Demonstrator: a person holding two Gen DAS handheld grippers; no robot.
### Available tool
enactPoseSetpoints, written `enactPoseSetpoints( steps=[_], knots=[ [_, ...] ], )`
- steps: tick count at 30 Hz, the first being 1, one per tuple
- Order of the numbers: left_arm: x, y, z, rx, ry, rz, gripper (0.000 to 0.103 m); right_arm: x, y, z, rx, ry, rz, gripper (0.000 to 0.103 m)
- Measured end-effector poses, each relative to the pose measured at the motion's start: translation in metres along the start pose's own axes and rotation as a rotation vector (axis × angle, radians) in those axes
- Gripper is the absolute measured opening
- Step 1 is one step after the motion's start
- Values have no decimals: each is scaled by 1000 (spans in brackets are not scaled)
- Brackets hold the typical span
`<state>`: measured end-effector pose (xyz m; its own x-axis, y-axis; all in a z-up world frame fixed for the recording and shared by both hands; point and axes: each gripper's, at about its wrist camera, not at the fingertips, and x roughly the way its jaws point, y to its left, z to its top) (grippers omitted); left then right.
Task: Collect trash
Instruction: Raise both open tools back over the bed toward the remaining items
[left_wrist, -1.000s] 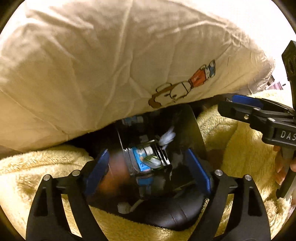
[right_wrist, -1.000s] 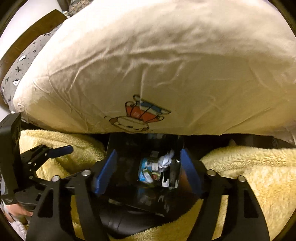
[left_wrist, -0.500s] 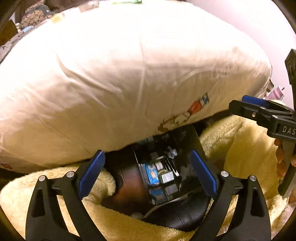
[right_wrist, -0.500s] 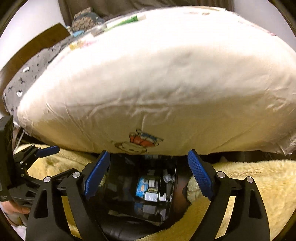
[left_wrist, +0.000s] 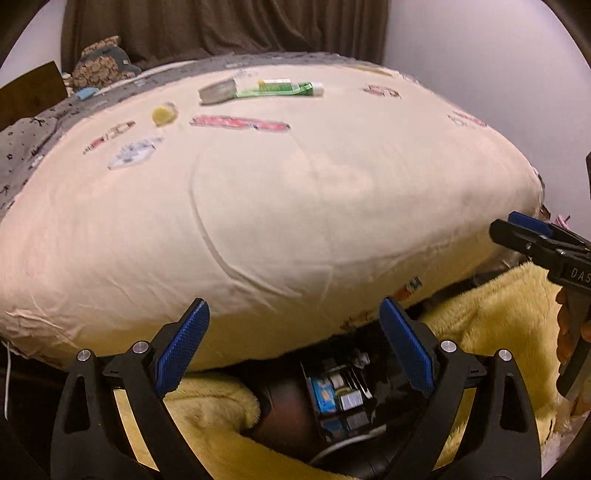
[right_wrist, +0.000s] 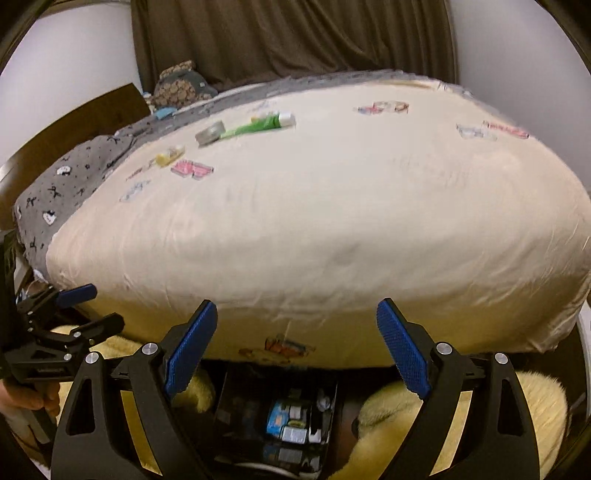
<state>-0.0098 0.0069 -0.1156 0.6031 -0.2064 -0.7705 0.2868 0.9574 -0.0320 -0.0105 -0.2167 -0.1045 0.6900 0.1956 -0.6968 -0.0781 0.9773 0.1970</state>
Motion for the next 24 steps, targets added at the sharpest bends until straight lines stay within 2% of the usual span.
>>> enactPoseSetpoints(
  steps=[11, 24],
  knots=[
    [-14, 23, 25, -42, -63, 42, 88, -15, 13, 46, -80, -114, -12, 89],
    [-20, 43, 59, -59, -121, 66, 88, -27, 26, 106, -140, -248, -42, 97]
  ],
)
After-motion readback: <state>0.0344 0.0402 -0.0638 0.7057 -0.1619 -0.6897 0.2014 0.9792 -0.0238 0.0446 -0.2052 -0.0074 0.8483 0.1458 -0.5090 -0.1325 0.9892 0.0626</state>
